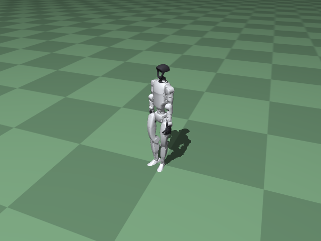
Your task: In place motions
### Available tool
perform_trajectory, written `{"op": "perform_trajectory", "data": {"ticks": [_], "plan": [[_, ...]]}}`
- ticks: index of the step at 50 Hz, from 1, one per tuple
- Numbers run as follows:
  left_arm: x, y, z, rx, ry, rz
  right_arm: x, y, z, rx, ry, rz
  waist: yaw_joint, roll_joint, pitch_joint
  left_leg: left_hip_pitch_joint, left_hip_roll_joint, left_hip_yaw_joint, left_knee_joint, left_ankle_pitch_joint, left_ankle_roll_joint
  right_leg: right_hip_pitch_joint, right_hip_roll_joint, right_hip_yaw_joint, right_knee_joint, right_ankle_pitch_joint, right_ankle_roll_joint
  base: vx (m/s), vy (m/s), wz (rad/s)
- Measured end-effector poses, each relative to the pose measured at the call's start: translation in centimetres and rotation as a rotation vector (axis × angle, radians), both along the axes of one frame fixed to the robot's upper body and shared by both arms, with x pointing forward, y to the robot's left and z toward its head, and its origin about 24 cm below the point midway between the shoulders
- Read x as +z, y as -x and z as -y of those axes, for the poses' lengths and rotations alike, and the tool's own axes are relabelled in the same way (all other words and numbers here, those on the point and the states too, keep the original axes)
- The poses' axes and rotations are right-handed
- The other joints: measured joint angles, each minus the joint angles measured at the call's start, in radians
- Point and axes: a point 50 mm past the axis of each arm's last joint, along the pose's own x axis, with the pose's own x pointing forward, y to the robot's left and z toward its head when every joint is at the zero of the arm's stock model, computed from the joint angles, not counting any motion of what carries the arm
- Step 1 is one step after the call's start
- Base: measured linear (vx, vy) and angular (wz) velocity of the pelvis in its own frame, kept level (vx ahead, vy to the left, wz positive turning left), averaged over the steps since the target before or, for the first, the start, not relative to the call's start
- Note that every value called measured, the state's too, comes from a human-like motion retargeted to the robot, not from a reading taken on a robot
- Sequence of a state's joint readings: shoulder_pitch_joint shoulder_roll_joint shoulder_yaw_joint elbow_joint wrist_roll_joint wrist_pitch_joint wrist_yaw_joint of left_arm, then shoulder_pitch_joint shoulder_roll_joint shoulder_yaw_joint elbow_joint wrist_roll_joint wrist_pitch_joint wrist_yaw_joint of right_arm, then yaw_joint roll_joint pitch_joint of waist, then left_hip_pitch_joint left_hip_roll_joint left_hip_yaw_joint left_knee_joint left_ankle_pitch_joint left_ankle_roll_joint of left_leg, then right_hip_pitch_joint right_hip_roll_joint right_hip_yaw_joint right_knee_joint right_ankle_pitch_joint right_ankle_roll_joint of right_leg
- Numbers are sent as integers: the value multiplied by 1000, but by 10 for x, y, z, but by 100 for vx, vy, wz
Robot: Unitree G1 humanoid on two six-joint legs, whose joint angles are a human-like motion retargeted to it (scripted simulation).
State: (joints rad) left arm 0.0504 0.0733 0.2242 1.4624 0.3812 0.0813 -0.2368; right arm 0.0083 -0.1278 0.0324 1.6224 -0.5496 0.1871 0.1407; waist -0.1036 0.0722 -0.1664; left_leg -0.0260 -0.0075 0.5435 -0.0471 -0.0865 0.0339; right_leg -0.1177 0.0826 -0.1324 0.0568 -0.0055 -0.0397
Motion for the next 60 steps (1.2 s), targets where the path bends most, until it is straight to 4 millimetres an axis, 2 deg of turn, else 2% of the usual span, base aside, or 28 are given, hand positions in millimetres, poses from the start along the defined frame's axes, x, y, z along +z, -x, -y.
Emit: {"op": "perform_trajectory", "data": {"ticks": [5,8,13,24,30,45,51,56,60], "plan": [[0,7,-1,-42,-16,-40,1,-18,9,151,-55,-24,-157,29,20,-6,4,-162,6,19,9,-28,-59,-156,39,9,34,7,-1,158],[1,17,-4,-49,-43,-85,0,-30,10,239,-50,20,-211,22,26,-7,-10,-220,11,24,14,-19,-62,-216,31,11,18,7,-4,119],[3,32,-11,-71,-111,-144,-2,-42,3,256,-70,84,-307,16,37,-14,-26,-335,18,38,20,-15,-70,-328,25,15,-2,5,-5,109],[6,53,-9,-5,-61,-203,-3,-46,-6,385,-108,65,-310,-23,29,-22,-51,-354,27,36,18,-2,-72,-323,12,0,-12,-5,2,11],[7,60,-3,27,-56,-217,-3,-51,-8,401,-120,71,-334,-20,32,-3,-44,-337,14,25,17,-19,-75,-306,24,8,-7,-15,18,-19],[7,63,-6,-3,-53,-218,-3,-64,-11,305,-121,120,-364,16,25,25,20,-98,2,-17,-5,-70,-17,-96,45,38,1,-3,25,-87],[4,47,0,4,-23,-175,-2,-64,-7,219,-91,141,-305,53,16,34,34,57,-2,-48,-16,-82,55,52,34,50,-20,0,15,-154],[2,30,-2,-13,-24,-121,-2,-55,-6,95,-61,130,-209,65,5,47,46,204,-7,-68,-32,-66,97,198,9,64,-18,-2,11,-157],[1,17,-4,-33,-28,-84,-3,-46,-7,-12,-46,132,-168,68,1,53,52,256,-11,-74,-38,-53,106,251,-10,72,-11,-1,3,-67]]}}
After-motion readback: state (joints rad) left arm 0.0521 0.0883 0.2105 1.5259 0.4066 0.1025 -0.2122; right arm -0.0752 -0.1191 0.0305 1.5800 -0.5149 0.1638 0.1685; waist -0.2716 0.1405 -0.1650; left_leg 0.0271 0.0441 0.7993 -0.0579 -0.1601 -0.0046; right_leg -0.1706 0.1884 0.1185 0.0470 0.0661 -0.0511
